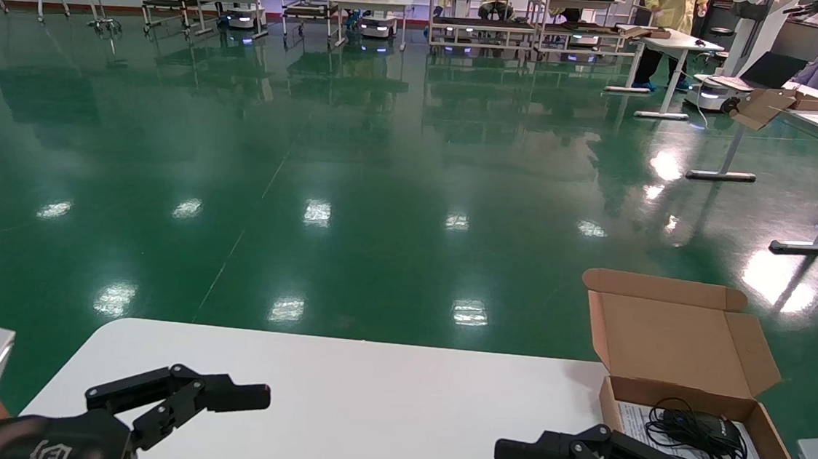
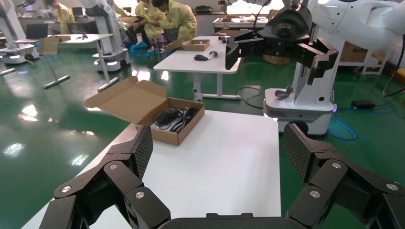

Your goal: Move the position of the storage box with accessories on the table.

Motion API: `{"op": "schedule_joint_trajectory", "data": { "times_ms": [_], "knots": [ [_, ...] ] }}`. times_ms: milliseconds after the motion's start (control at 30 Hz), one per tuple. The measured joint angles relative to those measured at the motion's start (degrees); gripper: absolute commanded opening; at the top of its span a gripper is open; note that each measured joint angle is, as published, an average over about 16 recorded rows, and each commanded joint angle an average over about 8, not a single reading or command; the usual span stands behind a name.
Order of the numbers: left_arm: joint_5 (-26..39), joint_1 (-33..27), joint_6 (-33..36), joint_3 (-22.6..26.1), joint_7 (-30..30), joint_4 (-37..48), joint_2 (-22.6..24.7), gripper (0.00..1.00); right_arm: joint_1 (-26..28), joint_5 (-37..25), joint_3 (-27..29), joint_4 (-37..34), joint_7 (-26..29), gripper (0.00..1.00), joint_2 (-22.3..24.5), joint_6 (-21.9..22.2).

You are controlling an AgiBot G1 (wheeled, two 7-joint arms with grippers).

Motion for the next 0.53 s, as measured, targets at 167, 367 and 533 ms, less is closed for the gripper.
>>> {"op": "schedule_joint_trajectory", "data": {
  "times_ms": [167,367,533],
  "knots": [
    [0.0,0.0,0.0,0.0,0.0,0.0,0.0,1.0,0.02,0.0,-0.02,-0.02,0.01,1.0,0.0,0.02],
    [0.0,0.0,0.0,0.0,0.0,0.0,0.0,1.0,0.03,0.0,-0.03,-0.03,0.01,1.0,0.0,0.03],
    [0.0,0.0,0.0,0.0,0.0,0.0,0.0,1.0,0.04,0.0,-0.04,-0.04,0.01,1.0,0.0,0.04]
  ]
}}
